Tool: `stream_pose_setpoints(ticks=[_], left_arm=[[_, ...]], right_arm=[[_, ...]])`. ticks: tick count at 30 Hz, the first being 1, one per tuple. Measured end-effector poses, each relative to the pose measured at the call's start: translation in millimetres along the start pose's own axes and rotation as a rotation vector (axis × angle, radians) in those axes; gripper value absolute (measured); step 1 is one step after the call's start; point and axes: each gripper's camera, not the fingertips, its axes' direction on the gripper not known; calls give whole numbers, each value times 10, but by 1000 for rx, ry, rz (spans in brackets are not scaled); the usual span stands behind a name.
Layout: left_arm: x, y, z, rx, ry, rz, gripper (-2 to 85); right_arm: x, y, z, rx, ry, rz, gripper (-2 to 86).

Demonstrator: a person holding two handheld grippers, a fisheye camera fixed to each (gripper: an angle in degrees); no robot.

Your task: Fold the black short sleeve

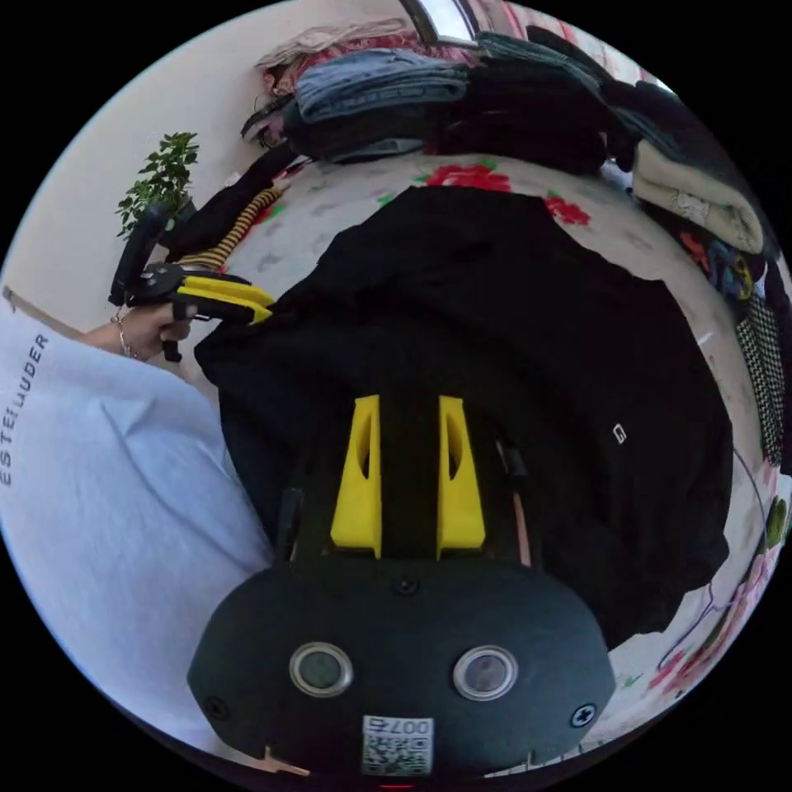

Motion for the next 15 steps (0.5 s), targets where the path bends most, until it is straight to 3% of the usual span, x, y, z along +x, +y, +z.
stream_pose_setpoints(ticks=[3,6,9,11,15], left_arm=[[-62,-144,156,-14,-1,18,71],[-181,-136,189,-22,18,2,82],[-204,15,223,-37,-2,34,92],[-165,90,296,-64,-17,60,95],[-66,95,662,-135,-71,71,87]], right_arm=[[-95,109,-20,16,9,16,91],[69,160,-391,0,-36,180,91],[148,699,-1028,145,102,257,94],[305,1296,-1416,154,231,406,96],[482,2101,-1678,93,289,617,94]])
